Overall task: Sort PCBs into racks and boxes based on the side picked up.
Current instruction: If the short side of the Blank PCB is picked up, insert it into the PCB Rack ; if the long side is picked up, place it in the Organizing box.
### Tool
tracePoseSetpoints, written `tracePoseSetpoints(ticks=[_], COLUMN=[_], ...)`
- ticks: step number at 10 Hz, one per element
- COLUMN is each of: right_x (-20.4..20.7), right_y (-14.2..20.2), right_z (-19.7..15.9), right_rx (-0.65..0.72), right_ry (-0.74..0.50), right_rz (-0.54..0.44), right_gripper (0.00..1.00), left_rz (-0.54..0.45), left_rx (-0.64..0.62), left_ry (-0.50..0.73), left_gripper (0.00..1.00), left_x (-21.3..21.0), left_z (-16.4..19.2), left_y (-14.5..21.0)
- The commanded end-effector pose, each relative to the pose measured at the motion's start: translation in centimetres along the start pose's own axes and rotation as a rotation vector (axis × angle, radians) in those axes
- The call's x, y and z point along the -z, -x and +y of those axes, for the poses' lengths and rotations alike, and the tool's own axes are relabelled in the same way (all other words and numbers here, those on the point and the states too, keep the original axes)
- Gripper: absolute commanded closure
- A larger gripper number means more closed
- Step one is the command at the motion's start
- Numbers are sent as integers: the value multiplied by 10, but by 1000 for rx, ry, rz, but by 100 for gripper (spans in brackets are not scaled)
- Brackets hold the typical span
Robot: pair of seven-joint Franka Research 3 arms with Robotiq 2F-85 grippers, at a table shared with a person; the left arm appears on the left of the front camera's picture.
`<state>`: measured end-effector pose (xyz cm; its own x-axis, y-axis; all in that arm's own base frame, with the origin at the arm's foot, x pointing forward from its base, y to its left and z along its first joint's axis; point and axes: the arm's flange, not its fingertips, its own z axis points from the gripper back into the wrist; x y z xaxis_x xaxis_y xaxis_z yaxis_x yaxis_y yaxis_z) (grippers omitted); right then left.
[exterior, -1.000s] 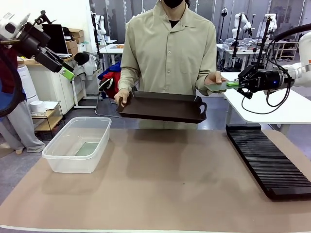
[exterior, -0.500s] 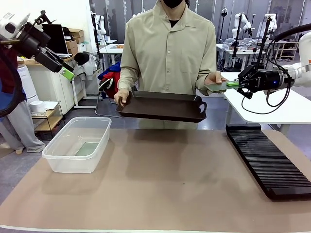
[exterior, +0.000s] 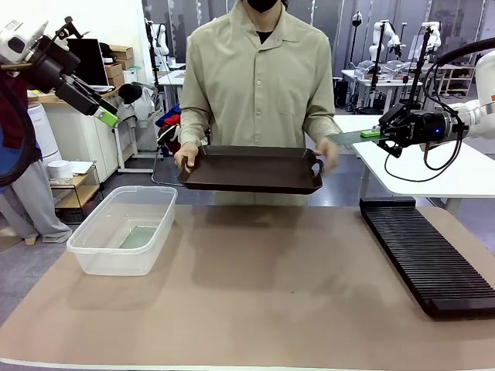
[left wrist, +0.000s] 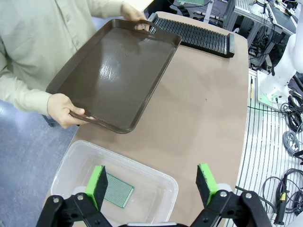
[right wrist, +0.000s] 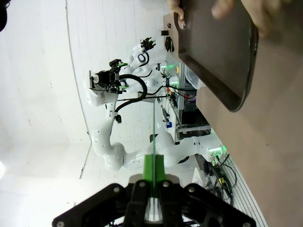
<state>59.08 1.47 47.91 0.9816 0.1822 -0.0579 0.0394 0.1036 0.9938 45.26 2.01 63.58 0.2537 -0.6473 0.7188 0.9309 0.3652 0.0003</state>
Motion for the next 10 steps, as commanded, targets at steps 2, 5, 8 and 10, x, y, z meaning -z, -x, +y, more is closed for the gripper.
tracePoseSetpoints(ticks=[2, 5, 8, 10], right_x=[1, 1, -4, -18], right_y=[0, 0, 11, 31], right_z=[0, 0, 10, 28], right_rx=[-1, -1, -112, -296], right_ry=[-2, -2, 5, 41], right_rz=[2, 2, 26, 95], right_gripper=[100, 100, 98, 98], left_rz=[1, 1, 1, 1], left_rx=[13, 13, 13, 13], left_ry=[8, 8, 8, 8], left_gripper=[0, 0, 0, 0], left_x=[1, 1, 1, 1], left_z=[0, 0, 0, 0], left_y=[1, 1, 1, 1])
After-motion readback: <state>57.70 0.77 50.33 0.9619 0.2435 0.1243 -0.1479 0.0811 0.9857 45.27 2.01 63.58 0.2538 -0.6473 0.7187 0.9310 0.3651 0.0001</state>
